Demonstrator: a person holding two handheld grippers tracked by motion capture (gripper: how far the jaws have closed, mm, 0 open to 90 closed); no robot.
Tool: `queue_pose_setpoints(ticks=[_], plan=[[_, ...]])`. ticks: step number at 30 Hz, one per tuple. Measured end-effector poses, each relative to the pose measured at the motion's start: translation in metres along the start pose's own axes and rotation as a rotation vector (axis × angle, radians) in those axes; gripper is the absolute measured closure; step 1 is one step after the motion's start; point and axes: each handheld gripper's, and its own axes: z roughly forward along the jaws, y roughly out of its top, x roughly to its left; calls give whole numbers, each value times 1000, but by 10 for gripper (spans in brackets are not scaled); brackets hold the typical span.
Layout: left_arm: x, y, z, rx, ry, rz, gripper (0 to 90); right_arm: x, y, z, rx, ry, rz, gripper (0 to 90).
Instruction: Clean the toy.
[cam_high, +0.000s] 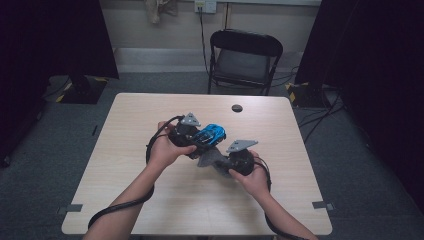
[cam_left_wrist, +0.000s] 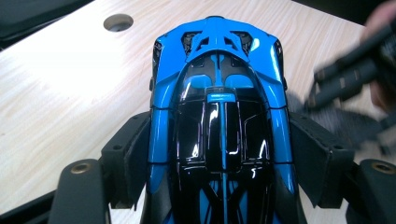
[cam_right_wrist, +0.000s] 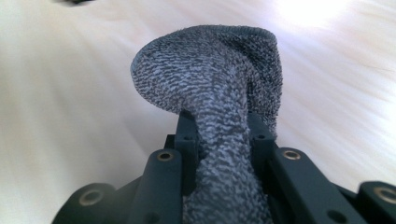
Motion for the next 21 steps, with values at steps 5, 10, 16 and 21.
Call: queue_pose_setpoints(ticks=[5, 10, 16, 21], plan=[[-6, 5, 6, -12, -16, -5, 283, 14, 7, 7, -21, 48, -14, 726], [-12, 1, 12, 5, -38, 10, 282, 10, 10, 9, -59, 44, 33, 726], [-10, -3, 11, 11, -38, 2, 283, 1, 8, 5, -69, 16, 67, 727], [-7, -8, 8, 12, -35, -7, 282, -11, 7, 0, -88, -29, 94, 727]])
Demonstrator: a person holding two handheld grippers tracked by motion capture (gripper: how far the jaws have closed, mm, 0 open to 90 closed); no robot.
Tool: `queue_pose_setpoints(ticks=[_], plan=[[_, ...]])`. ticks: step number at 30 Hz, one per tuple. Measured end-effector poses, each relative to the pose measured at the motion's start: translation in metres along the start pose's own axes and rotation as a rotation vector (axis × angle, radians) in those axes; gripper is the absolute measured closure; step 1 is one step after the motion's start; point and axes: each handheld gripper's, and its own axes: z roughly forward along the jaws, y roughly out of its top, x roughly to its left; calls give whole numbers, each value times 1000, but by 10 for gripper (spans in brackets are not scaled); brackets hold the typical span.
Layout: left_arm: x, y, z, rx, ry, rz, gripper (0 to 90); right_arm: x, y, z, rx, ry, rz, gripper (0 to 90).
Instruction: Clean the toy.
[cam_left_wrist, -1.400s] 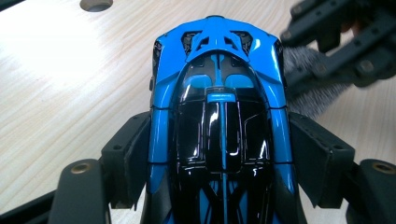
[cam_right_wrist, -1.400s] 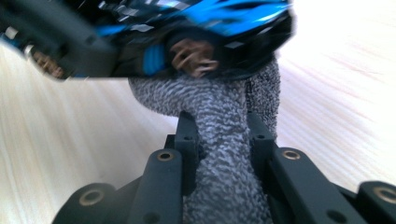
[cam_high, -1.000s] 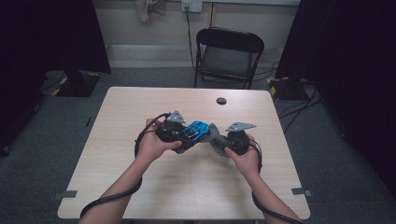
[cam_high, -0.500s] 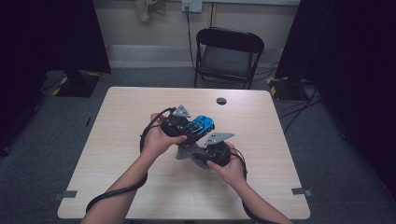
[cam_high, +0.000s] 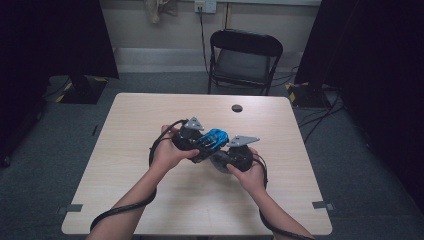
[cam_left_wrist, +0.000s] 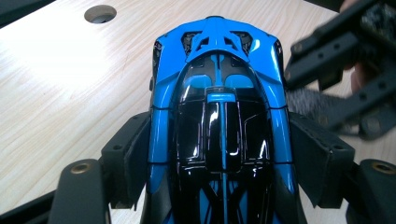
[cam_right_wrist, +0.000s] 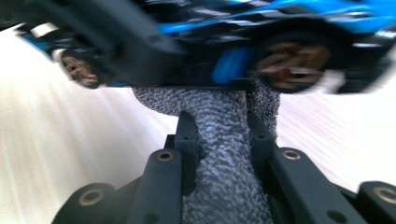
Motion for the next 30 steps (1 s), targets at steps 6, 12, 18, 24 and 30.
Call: queue_pose_setpoints(ticks=[6, 12, 18, 24, 30], plan=[[0, -4, -1, 6, -6, -6, 282, -9, 1, -4, 1, -35, 13, 727], [0, -8, -1, 12, -10, -5, 283, -17, -2, -9, -8, -68, 32, 727], [-1, -13, -1, 22, -25, 0, 283, -23, -4, -14, 3, -102, 29, 726], [-1, -17, -2, 22, -27, -6, 282, -29, -4, -18, 3, -135, 35, 727], [0, -22, -3, 37, -30, -3, 282, -33, -6, -19, 18, -162, 36, 726]])
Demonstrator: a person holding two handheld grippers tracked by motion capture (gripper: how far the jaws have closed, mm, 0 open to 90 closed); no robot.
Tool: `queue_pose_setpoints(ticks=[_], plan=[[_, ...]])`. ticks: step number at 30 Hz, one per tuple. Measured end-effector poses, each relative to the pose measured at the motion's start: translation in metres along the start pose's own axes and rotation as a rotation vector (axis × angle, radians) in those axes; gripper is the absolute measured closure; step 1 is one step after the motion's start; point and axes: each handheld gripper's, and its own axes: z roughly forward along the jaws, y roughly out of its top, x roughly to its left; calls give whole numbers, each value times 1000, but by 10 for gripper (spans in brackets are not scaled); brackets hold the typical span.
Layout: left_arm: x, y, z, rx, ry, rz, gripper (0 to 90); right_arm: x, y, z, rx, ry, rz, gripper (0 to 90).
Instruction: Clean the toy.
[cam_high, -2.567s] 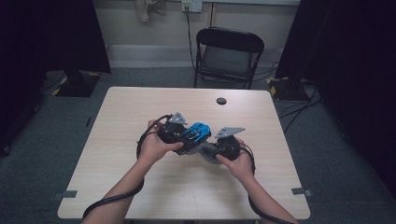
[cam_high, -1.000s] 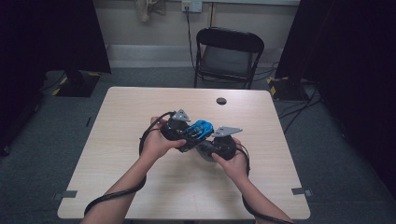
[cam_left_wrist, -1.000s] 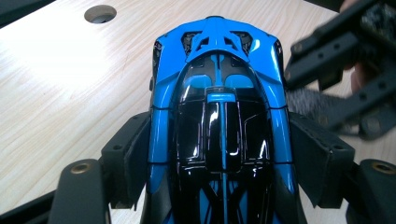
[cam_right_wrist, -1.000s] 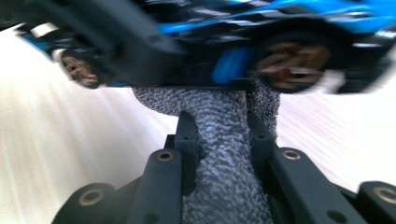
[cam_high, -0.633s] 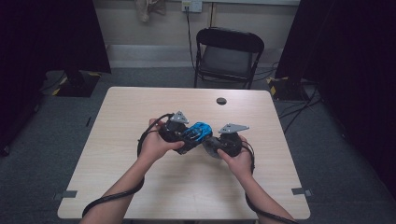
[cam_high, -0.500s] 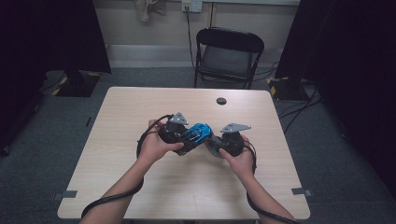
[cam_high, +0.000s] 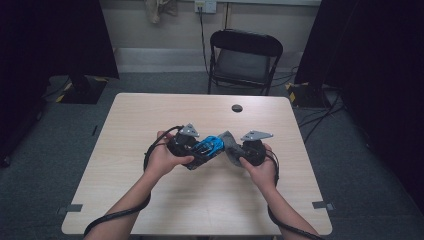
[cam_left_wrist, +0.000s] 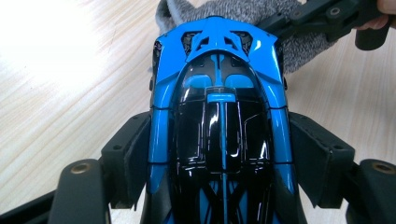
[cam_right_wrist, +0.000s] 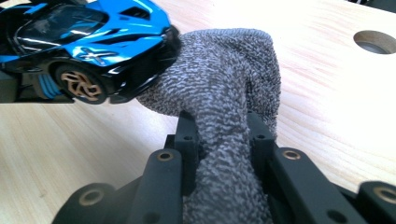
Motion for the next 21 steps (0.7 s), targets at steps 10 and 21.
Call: queue_pose_setpoints(ticks=[10, 21], plan=[[9, -2, -7, -14, 38, -13, 282, -2, -7, -1, 33, -16, -22, 726], [5, 21, 2, -48, 58, 0, 282, 46, -9, 15, 43, 134, -112, 726]])
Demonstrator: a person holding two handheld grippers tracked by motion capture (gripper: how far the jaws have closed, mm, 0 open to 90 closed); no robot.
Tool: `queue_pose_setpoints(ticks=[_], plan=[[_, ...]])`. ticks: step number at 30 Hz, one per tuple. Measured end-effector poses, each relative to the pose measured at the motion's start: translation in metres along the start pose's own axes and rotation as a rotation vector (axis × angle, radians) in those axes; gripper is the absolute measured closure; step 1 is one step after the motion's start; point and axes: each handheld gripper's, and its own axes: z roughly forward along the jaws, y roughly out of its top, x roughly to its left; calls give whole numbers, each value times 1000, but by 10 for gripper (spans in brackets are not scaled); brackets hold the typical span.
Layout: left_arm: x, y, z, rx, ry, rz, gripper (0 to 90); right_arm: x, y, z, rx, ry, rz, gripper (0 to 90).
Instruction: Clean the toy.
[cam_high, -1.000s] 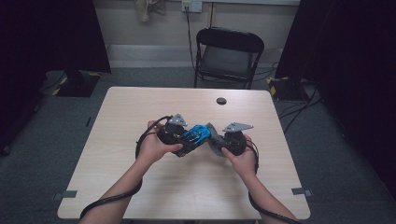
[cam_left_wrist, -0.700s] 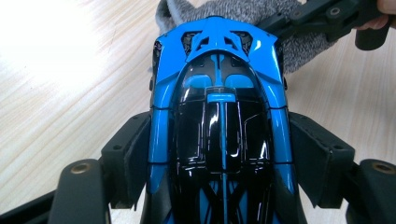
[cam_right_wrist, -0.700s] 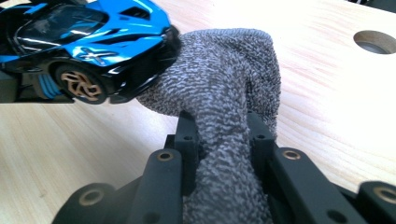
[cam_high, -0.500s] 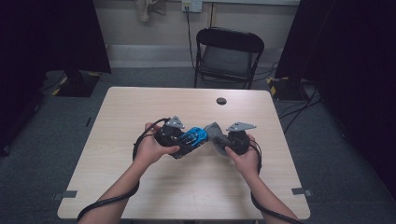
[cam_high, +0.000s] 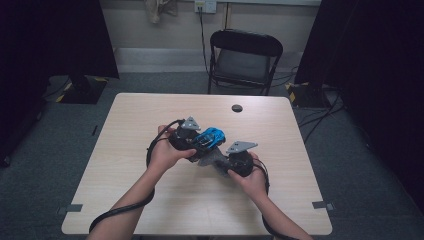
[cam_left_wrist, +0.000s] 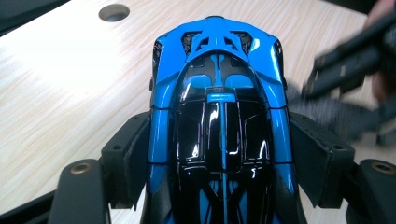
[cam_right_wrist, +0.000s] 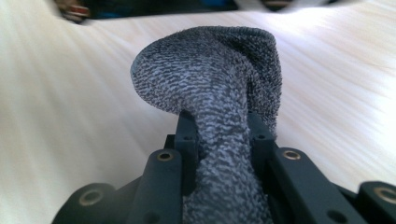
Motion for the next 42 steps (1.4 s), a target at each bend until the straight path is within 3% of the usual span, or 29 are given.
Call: queue_pose_setpoints(ticks=[5, 13, 22, 42], plan=[[-3, 3, 4, -10, -2, -4, 282, 9, 2, 6, -14, 32, -5, 726], [-8, -2, 7, 2, -22, -4, 282, 8, 7, 9, -56, 43, 56, 726], [-3, -14, 1, 22, -25, -9, 282, -11, 6, 0, -60, -17, 101, 726], [1, -28, -6, 45, -30, -13, 282, -42, 2, -17, -39, -122, 139, 725]])
